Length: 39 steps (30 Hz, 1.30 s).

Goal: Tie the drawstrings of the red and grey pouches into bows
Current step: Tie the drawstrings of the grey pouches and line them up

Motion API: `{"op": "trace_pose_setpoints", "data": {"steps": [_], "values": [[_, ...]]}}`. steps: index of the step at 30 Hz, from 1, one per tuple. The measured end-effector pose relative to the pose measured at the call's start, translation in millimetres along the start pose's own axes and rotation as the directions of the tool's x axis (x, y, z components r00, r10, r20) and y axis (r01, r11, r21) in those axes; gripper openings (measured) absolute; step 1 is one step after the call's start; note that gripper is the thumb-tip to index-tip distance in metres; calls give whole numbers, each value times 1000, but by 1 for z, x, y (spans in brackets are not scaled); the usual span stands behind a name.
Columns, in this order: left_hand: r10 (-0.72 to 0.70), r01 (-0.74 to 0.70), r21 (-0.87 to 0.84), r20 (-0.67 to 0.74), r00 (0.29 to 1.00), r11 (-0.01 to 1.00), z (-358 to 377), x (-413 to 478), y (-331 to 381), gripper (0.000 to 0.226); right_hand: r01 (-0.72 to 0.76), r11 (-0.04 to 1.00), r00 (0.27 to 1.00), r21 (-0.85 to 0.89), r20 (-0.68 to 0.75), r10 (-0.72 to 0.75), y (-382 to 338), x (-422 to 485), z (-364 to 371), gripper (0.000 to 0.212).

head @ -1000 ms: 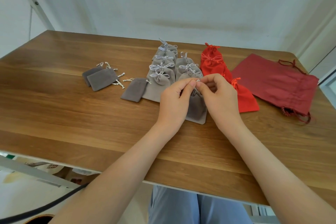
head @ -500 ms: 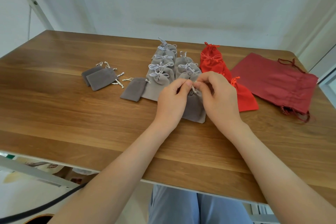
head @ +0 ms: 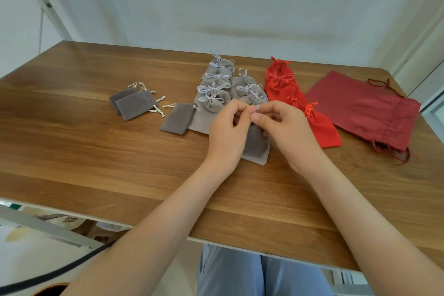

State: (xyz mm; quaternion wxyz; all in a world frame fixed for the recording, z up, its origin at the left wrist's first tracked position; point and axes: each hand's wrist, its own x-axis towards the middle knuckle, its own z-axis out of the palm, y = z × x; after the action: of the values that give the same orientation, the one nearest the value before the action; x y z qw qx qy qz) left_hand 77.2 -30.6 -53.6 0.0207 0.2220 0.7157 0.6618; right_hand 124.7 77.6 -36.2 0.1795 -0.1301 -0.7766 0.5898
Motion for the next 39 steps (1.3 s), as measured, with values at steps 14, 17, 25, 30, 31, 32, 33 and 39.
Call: {"op": "trace_pose_setpoints", "data": {"steps": [14,17,25,30,31,32,33,39], "values": [[210,-194,127,-132,969,973,0,0,2,11,-86,966,996,243,30,82,-3,-2,4,10],[265,-237,190,-135,955,953,0,0,1,11,-76,967,996,242,58,64,-4,-3,4,9],[190,-177,103,-132,973,979,-1,2,2,11,-3,999,999,48,-32,5,-3,-2,4,11],[-33,21,-158,-71,997,987,-1,3,7,12,-5,996,999,95,45,0,-2,0,3,20],[-81,67,-222,-55,995,973,-2,4,8,13,-16,993,998,119,67,8,-1,0,1,22],[-120,105,-276,-38,992,955,-2,4,8,13,-31,988,996,149,85,19,-2,1,0,23],[-142,127,-312,-26,990,942,-3,4,8,13,-47,984,995,174,97,30,-2,1,-2,22],[-48,37,-200,-46,998,979,-3,3,9,18,-53,979,997,198,64,41,-2,2,-4,11]]}}
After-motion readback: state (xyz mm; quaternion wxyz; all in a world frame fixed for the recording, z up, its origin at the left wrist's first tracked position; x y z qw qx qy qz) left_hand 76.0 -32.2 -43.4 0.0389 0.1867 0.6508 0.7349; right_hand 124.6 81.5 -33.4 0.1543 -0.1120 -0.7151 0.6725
